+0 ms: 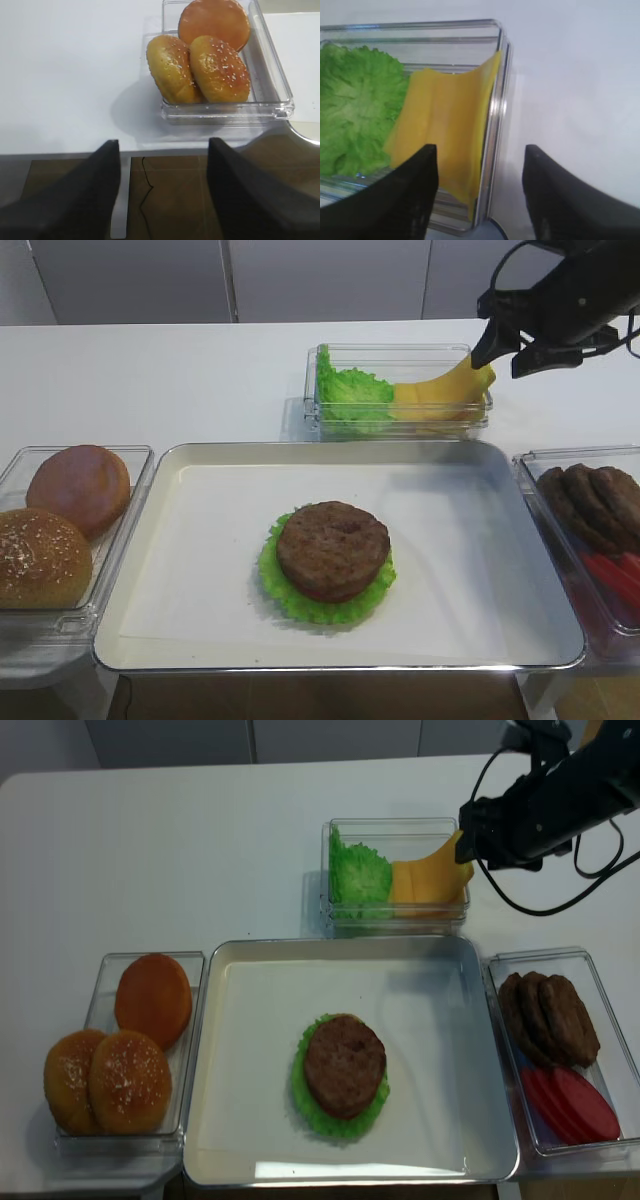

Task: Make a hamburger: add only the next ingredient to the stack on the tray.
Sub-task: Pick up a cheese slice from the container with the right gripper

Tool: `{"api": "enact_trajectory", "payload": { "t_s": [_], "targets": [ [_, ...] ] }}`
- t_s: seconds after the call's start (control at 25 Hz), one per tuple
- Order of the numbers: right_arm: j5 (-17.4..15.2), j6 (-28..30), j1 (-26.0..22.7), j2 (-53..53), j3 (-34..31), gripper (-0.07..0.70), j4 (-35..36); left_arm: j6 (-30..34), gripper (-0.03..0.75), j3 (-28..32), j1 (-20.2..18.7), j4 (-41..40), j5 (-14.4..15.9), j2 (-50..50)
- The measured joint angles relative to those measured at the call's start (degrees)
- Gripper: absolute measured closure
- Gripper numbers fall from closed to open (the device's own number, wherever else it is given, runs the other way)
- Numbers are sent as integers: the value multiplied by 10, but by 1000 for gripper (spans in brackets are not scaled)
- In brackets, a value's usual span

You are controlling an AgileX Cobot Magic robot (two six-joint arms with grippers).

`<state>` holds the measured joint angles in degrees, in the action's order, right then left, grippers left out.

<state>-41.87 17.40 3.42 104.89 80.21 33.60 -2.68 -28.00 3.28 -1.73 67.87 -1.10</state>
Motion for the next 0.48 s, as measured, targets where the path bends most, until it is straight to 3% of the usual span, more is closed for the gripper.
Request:
{"api": "enact_trajectory", "payload": {
  "t_s": [0.24,0.48],
  "targets": [
    [-1,0,0,18,2,289,5,0,304,0,0,0,0,0],
    [-2,0,0,18,2,451,14,0,304,0,0,0,0,0]
  ]
}}
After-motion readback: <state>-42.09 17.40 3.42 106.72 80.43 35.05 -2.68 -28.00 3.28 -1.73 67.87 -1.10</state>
